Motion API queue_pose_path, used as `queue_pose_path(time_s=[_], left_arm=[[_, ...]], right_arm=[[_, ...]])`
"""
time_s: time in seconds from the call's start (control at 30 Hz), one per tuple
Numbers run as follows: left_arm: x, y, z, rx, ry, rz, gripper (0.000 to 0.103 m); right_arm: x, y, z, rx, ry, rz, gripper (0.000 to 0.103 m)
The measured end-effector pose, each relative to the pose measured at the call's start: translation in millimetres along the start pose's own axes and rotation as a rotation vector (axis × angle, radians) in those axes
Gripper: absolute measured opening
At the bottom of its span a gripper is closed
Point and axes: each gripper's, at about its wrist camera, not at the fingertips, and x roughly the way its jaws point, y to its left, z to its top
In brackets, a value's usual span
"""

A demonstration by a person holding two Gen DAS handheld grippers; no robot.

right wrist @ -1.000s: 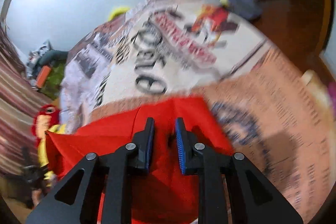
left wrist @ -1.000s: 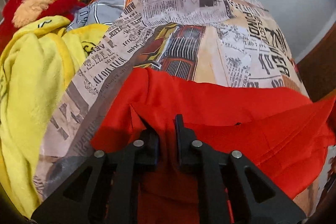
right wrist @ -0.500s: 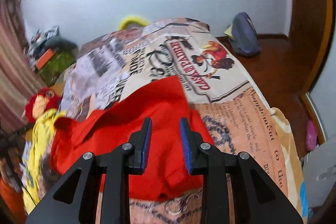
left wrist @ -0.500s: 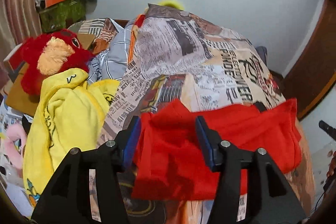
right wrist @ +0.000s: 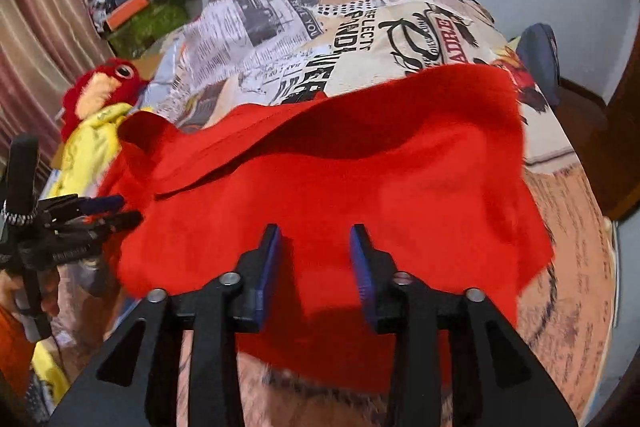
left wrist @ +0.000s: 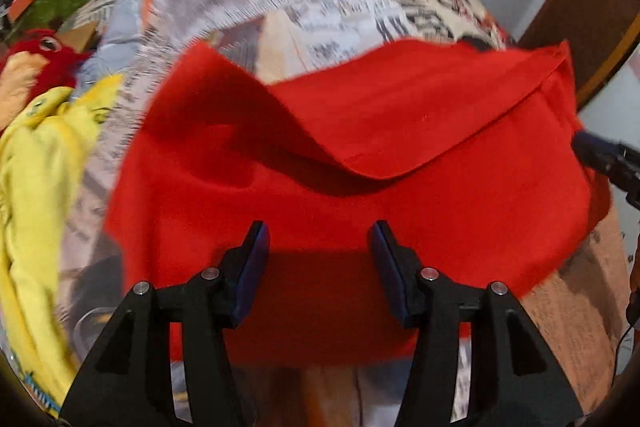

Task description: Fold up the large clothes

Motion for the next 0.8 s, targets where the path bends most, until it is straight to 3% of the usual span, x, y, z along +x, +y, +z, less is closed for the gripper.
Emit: queue_pose_path(time_s=[0.2, 0.3, 0.4, 0.47, 0.63, 0.73, 0.8], left_arm=[[23, 1, 45, -0.028, -0.041, -0.013, 0.053], [19, 18, 72, -0.121, -0.112, 0.038, 0.053], [16, 36, 80, -0.228, -0.140, -0.009, 0.053], [14, 40, 75, -0.245, -0.139, -0.035, 0.053], [17, 24, 49, -0.148, -0.072, -0.016, 0.053], [19, 16, 24, -0.097, -0.004, -0.011, 0.067], [15, 18, 7, -0.088, -0.001, 0.010, 0.075]], right_arm=[[30, -12, 31, 0.073, -0.011, 0.019, 0.043], [36, -15, 39, 0.123, -0.018, 0.009, 0.043], [32, -8, 36, 0.106, -0.035, -0.005, 0.043], [30, -5, 30, 0.084, -0.037, -0.010, 0.044], [23, -12, 14, 0.067, -0.019, -0.004, 0.061], [14, -19, 0, 0.057, 0.008, -0.011, 0.065], [6, -26, -12, 0.068, 0.023, -0.047, 0.079]])
